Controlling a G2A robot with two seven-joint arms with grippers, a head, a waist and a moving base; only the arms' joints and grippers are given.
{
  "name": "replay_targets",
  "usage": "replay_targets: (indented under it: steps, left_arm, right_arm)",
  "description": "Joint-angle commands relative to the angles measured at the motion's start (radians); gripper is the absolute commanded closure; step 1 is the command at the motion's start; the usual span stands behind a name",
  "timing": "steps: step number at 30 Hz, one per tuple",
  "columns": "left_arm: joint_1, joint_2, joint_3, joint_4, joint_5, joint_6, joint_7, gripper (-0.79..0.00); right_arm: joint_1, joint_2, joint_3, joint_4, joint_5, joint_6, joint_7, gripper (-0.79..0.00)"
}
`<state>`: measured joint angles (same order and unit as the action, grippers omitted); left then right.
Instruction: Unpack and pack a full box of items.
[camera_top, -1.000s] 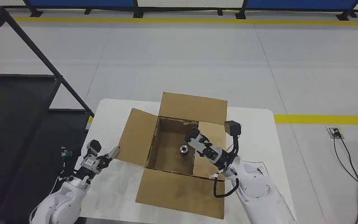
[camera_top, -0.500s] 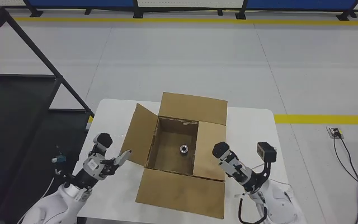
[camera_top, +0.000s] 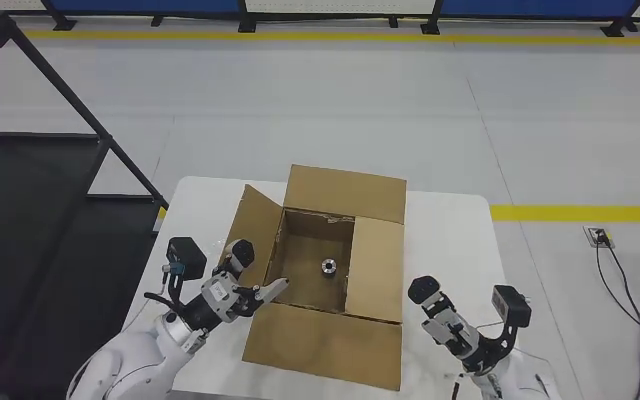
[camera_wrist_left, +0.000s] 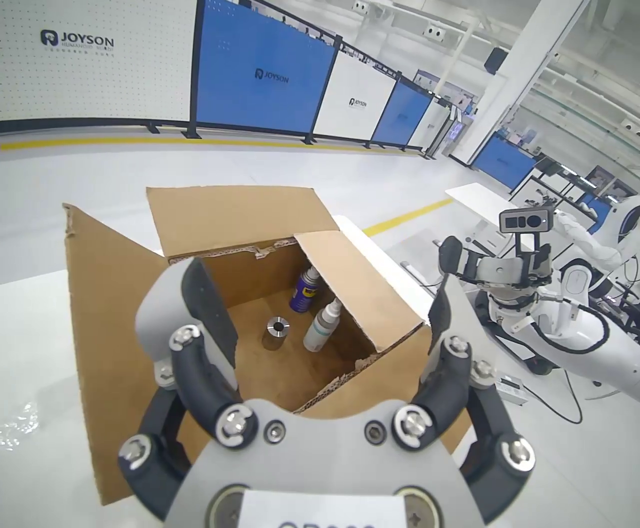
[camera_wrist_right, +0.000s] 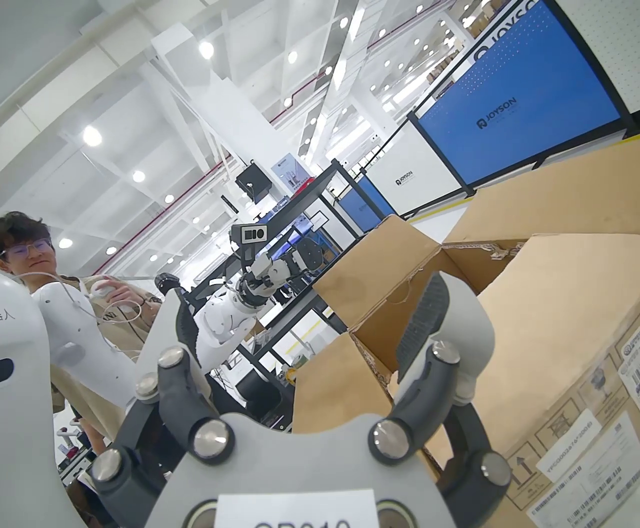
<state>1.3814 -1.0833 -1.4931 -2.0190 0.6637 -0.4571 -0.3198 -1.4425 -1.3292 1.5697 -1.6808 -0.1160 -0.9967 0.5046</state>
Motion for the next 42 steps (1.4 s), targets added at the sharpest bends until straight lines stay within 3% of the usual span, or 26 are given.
replay_targets:
  steps: [1, 6, 9, 11, 16, 24, 34, 42]
  left_arm:
    - [0.0, 0.0, 0.0, 0.0, 0.0, 0.0, 0.0, -0.785]
    - [0.0, 0.0, 0.0, 0.0, 0.0, 0.0, 0.0, -0.785]
    - [-0.023, -0.004, 0.033, 0.036, -0.096, 0.012, -0.03, -0.785]
    - [-0.076, -0.007, 0.079, 0.069, -0.243, -0.013, -0.108, -0.785]
    - [-0.225, -0.014, 0.171, 0.172, -0.463, 0.049, -0.307, -0.785]
    - [-0.45, -0.041, 0.346, 0.349, -0.531, 0.249, -0.477, -0.785]
    - [-0.616, -0.098, 0.563, 0.55, -0.529, 0.373, -0.498, -0.785]
    - [-0.678, -0.14, 0.657, 0.645, -0.574, 0.355, -0.478, -0.785]
  right_arm:
    - [0.0, 0.0, 0.0, 0.0, 0.0, 0.0, 0.0, -0.785]
    - [0.0, 0.0, 0.0, 0.0, 0.0, 0.0, 0.0, -0.785]
    - [0.001, 0.001, 0.0, -0.011, -0.006, 0.025, -0.008, -0.785]
    - [-0.001, 0.005, 0.005, -0.03, -0.012, 0.028, -0.007, -0.785]
    - [-0.026, 0.025, 0.068, -0.044, 0.003, -0.016, 0.027, -0.785]
    - [-0.087, 0.064, 0.204, -0.036, 0.126, -0.016, 0.059, -0.785]
    - [-0.071, 0.093, 0.248, 0.01, 0.247, -0.016, 0.132, -0.785]
    - [-0.039, 0.107, 0.249, 0.04, 0.288, -0.016, 0.18, -0.785]
